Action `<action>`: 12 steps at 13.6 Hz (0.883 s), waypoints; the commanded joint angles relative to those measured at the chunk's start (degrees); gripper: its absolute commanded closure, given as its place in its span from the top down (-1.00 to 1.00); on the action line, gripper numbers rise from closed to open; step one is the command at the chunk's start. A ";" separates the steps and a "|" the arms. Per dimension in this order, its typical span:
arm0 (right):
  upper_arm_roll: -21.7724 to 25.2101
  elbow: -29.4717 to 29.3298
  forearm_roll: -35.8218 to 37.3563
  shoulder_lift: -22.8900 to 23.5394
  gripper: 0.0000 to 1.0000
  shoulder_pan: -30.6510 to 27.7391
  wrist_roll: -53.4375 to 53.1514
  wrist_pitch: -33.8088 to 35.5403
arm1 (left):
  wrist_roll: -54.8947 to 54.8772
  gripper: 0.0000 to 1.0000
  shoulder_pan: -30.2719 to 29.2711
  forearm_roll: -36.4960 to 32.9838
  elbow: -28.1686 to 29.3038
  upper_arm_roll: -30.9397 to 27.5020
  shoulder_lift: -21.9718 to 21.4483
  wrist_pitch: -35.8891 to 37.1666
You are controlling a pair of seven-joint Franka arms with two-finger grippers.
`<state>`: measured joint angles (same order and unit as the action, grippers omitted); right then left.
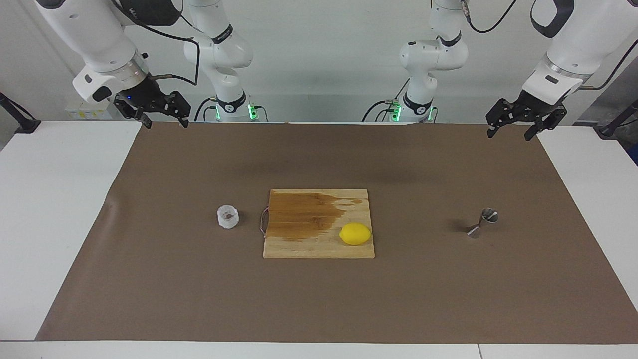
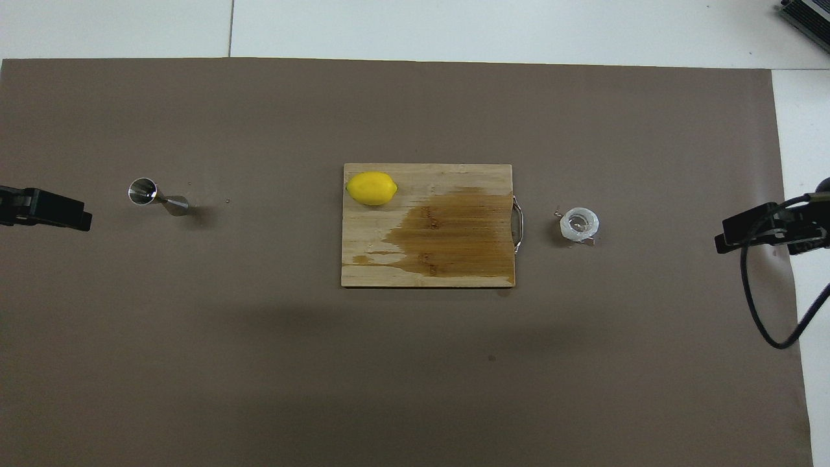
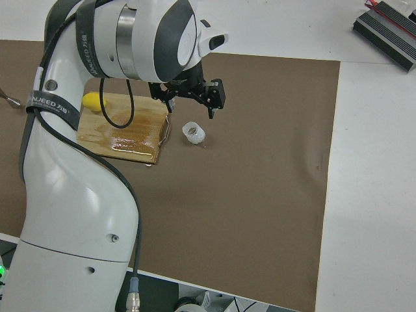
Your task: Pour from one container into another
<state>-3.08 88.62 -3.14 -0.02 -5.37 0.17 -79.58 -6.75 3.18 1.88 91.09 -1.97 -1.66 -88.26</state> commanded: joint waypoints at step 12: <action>-0.17 -1.08 -0.99 0.46 1.00 -0.34 -1.40 0.92 | 11.27 1.00 -2.55 8.02 -12.98 -0.84 13.74 -0.34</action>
<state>-3.08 88.62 -3.14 -0.02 -5.38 0.17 -79.58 -0.13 2.63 6.66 88.00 -2.30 3.63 -89.48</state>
